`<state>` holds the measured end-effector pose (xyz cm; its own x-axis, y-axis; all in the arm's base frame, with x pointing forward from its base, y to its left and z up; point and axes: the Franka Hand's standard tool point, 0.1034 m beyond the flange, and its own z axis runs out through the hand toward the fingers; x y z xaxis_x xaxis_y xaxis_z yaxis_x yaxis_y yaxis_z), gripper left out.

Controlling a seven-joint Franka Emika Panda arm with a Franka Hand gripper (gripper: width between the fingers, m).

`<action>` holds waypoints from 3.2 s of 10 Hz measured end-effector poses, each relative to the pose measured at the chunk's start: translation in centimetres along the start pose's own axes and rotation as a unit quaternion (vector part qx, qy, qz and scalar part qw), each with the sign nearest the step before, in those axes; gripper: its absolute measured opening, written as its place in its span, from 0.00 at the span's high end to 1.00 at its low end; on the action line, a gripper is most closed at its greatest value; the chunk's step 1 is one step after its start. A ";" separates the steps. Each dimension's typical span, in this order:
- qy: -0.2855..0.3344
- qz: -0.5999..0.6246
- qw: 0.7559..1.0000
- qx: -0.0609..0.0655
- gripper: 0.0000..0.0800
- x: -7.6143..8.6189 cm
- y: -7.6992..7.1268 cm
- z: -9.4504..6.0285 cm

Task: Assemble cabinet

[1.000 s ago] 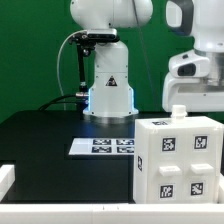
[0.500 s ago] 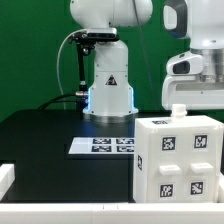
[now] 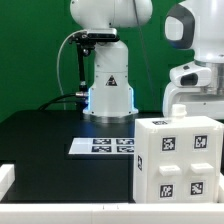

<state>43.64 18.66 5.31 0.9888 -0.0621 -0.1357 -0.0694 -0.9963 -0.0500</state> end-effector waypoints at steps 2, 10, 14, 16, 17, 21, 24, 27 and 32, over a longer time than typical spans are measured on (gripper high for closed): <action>-0.002 -0.001 1.000 0.000 0.00 -0.1 0.0 0.3; 0.012 -0.018 1.000 0.014 0.00 -2.1 -0.1 4.7; 0.012 -0.024 1.000 0.014 0.30 -2.1 -0.1 4.7; 0.002 -0.030 1.000 0.003 0.30 -2.0 0.8 3.5; -0.001 -0.034 0.999 -0.003 0.30 -1.7 1.5 2.2; -0.012 -0.067 0.998 0.004 0.30 0.3 7.9 -5.5; -0.010 -0.038 0.999 0.015 0.30 1.6 11.1 -6.1; -0.010 -0.048 0.999 0.017 0.30 1.8 11.3 -6.1; -0.005 -0.062 0.998 0.020 0.30 6.1 11.3 -12.1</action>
Offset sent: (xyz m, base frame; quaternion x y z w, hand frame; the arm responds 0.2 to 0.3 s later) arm -0.0221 -0.0135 -0.0464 -0.0351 0.0363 -0.0349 0.9981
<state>50.48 6.27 15.84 0.9888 0.0626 -0.1352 0.0483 -0.9932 -0.1060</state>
